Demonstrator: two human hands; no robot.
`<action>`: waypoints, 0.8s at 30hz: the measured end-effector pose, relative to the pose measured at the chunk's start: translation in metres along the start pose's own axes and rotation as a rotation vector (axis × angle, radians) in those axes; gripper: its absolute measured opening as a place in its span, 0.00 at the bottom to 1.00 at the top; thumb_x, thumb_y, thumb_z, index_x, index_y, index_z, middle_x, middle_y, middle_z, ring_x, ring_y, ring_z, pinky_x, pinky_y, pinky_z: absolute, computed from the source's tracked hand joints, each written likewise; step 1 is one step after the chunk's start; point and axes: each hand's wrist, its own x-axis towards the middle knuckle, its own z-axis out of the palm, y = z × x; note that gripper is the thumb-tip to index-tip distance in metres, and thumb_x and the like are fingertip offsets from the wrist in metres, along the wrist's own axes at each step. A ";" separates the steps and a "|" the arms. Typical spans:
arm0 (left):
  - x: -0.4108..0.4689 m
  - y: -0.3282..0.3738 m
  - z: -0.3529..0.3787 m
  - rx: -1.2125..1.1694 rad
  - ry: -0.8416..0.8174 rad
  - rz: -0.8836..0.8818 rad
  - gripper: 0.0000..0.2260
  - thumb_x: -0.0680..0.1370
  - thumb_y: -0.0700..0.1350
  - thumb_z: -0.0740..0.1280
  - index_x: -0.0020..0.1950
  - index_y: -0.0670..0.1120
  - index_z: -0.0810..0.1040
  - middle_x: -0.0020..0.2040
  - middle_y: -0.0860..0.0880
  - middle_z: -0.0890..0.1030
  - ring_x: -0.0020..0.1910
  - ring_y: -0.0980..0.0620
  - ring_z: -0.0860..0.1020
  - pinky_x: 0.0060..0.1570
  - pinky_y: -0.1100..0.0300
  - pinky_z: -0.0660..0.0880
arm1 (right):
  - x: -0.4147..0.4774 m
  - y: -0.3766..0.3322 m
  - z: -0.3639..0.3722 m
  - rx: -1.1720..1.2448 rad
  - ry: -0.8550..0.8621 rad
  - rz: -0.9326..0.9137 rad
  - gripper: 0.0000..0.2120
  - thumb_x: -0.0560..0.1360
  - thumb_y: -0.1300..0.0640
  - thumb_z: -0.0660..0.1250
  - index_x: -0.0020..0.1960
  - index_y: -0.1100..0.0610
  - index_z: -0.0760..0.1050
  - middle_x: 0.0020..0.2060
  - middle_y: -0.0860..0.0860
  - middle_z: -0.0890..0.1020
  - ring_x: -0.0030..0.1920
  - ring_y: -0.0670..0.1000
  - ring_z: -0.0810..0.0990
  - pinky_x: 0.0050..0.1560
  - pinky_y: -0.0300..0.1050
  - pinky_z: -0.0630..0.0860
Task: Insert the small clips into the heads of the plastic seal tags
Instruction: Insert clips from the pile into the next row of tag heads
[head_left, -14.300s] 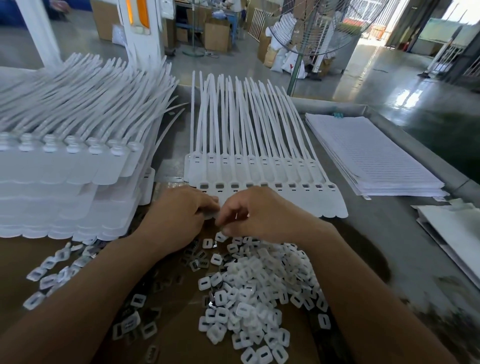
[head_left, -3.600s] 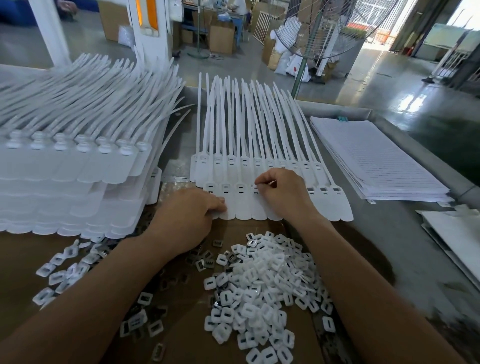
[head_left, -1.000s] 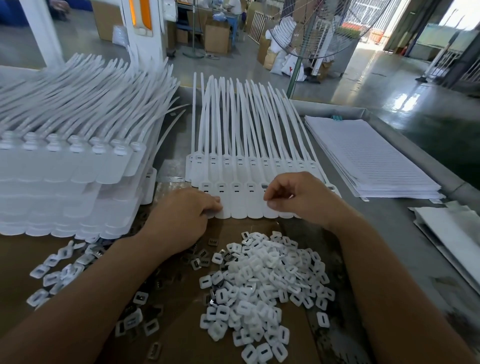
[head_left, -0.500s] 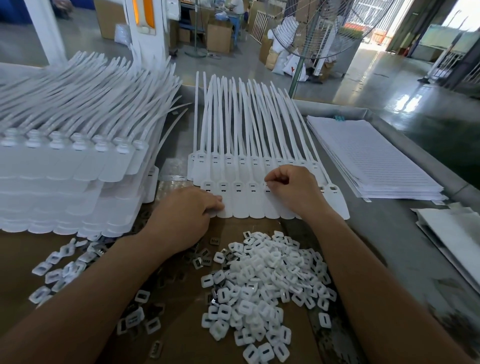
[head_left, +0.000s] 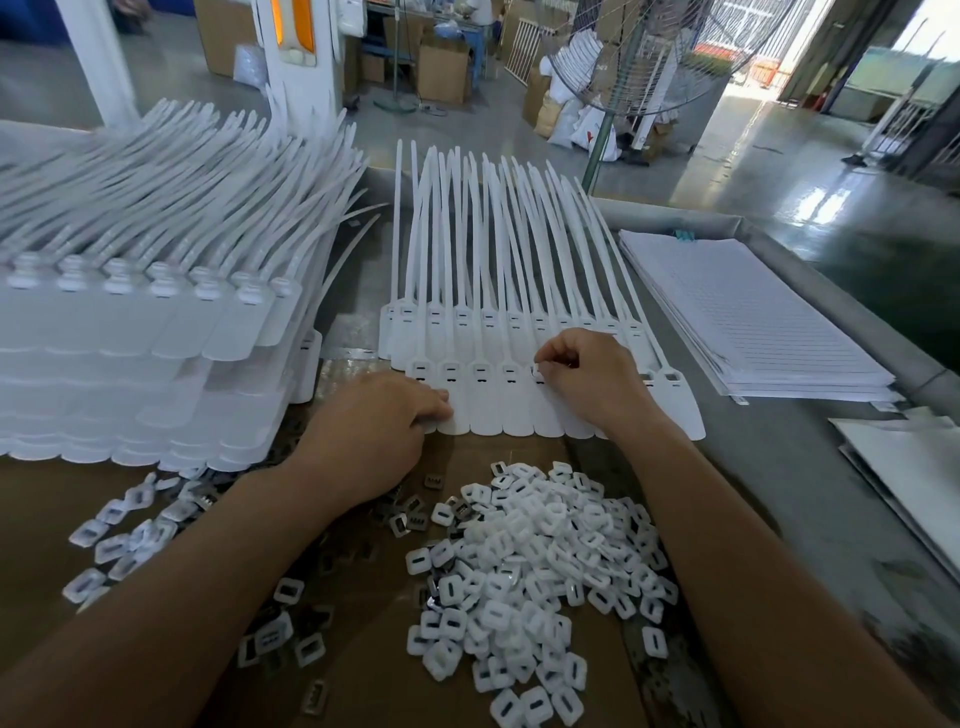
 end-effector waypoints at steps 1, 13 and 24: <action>0.000 0.000 0.000 0.000 0.001 0.004 0.16 0.77 0.37 0.60 0.60 0.50 0.77 0.63 0.56 0.75 0.64 0.58 0.69 0.63 0.66 0.59 | 0.000 -0.001 0.000 -0.013 -0.002 -0.001 0.07 0.75 0.60 0.64 0.42 0.49 0.73 0.35 0.37 0.73 0.40 0.40 0.72 0.42 0.36 0.66; 0.000 0.001 0.000 0.020 -0.007 -0.011 0.18 0.76 0.36 0.58 0.62 0.51 0.76 0.64 0.57 0.74 0.65 0.58 0.68 0.64 0.64 0.59 | 0.002 -0.006 0.002 -0.044 0.049 0.043 0.08 0.71 0.60 0.69 0.43 0.49 0.73 0.37 0.41 0.75 0.45 0.45 0.75 0.47 0.41 0.70; -0.001 0.002 0.000 0.008 0.003 -0.006 0.18 0.76 0.36 0.58 0.62 0.51 0.76 0.64 0.57 0.74 0.65 0.58 0.68 0.63 0.66 0.58 | 0.006 -0.004 0.002 -0.082 0.038 0.041 0.08 0.72 0.58 0.69 0.42 0.48 0.72 0.37 0.40 0.74 0.42 0.43 0.73 0.44 0.40 0.69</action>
